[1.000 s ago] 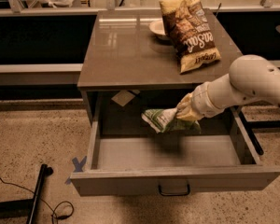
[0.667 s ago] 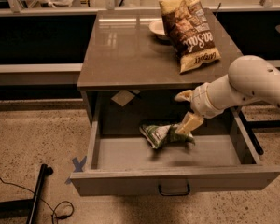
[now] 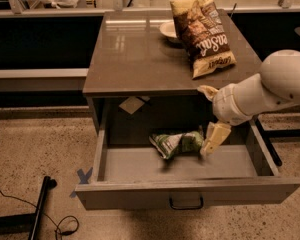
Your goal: Place green jalapeno chip bag into top drawer
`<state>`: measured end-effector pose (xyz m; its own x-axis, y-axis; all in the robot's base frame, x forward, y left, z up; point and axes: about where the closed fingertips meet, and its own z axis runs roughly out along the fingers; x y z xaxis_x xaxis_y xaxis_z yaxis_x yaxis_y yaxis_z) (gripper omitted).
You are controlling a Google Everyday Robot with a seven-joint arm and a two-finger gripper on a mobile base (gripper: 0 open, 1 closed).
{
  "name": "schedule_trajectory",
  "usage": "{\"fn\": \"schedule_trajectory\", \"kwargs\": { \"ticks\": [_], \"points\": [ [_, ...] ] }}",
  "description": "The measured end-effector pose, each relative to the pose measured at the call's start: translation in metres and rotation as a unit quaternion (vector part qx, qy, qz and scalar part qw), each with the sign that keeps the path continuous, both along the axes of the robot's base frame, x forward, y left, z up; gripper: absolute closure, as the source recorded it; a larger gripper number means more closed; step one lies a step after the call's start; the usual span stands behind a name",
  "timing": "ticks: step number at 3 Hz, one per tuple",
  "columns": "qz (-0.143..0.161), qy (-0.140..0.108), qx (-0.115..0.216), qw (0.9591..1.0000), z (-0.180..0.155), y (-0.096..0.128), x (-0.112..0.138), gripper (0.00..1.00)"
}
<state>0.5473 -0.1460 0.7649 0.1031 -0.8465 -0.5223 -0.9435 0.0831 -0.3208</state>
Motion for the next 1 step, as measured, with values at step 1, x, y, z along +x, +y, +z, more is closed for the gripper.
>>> {"fn": "schedule_trajectory", "kwargs": {
  "ticks": [1],
  "points": [
    [-0.027, -0.001, -0.021, 0.9994, 0.0454, -0.0081, -0.0255, 0.00]
  ]
}}
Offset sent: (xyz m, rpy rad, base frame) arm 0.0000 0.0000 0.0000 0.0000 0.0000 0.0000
